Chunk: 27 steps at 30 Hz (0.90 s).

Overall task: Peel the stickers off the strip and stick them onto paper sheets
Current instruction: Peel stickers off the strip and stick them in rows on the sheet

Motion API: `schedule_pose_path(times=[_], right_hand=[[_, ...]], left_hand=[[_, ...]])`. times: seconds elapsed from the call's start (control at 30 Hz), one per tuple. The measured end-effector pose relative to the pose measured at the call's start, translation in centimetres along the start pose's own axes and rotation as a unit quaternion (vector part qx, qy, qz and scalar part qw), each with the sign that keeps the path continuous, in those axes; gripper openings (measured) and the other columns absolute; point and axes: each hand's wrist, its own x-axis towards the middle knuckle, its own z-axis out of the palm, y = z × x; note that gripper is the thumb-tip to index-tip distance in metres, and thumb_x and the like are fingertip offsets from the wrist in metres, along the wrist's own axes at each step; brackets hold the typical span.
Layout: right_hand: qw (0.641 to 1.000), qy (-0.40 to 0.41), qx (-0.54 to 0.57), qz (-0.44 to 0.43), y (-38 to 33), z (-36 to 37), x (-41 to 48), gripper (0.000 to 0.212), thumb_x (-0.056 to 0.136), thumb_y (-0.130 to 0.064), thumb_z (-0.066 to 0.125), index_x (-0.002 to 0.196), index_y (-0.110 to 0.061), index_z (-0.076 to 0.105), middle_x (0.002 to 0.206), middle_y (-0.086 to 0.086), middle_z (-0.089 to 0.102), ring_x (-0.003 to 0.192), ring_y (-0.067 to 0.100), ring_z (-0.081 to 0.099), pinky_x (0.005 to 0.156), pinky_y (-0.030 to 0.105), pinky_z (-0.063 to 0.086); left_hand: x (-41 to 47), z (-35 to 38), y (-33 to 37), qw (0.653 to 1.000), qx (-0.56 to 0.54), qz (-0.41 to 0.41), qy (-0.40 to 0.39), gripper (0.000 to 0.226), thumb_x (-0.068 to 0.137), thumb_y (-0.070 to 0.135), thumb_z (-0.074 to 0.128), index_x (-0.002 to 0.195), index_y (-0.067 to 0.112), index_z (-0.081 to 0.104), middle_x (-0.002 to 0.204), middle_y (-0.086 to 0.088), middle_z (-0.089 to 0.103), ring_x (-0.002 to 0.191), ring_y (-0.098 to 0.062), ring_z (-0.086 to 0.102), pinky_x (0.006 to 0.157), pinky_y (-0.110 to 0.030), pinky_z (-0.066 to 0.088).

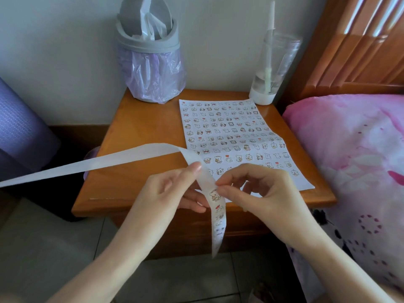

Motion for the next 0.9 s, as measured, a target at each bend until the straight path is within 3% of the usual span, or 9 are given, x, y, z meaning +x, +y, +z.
schedule_pose_path(times=[0.27, 0.4, 0.73, 0.9], right_hand=[[1.0, 0.011, -0.002, -0.009, 0.51, 0.16, 0.0, 0.009, 0.081, -0.014, 0.071, 0.088, -0.018, 0.074, 0.082, -0.01, 0.071, 0.071, 0.006, 0.062, 0.057, 0.015, 0.044], [0.999, 0.013, -0.039, -0.033, 0.49, 0.26, 0.01, 0.008, 0.081, -0.015, 0.071, 0.087, -0.019, 0.074, 0.082, -0.011, 0.071, 0.079, 0.013, 0.064, 0.062, 0.019, 0.049], [0.998, 0.029, -0.04, -0.043, 0.55, 0.19, 0.09, 0.008, 0.08, -0.016, 0.072, 0.087, -0.018, 0.074, 0.081, -0.01, 0.071, 0.077, 0.013, 0.064, 0.062, 0.016, 0.048], [0.996, 0.034, -0.065, -0.042, 0.49, 0.26, 0.05, 0.005, 0.08, -0.017, 0.072, 0.084, -0.021, 0.073, 0.08, -0.012, 0.07, 0.076, 0.01, 0.062, 0.063, 0.021, 0.05]], left_hand=[[-0.15, 0.26, -0.03, 1.0, 0.024, 0.003, -0.001, 0.016, 0.082, 0.02, 0.06, 0.086, 0.011, 0.073, 0.079, -0.002, 0.075, 0.072, -0.014, 0.071, 0.062, -0.015, 0.055], [0.16, 0.44, -0.23, 0.998, 0.054, 0.012, 0.025, 0.019, 0.082, 0.027, 0.061, 0.081, 0.012, 0.073, 0.077, 0.0, 0.075, 0.068, -0.013, 0.071, 0.063, -0.014, 0.055], [0.48, 0.93, -0.26, 0.998, 0.048, 0.024, 0.038, 0.021, 0.083, 0.028, 0.058, 0.08, 0.014, 0.074, 0.075, 0.002, 0.075, 0.069, -0.013, 0.071, 0.06, -0.011, 0.053], [0.49, 0.93, -0.21, 0.998, 0.047, 0.015, 0.035, 0.023, 0.08, 0.033, 0.06, 0.078, 0.015, 0.074, 0.075, 0.002, 0.075, 0.07, -0.012, 0.071, 0.064, -0.012, 0.054]])
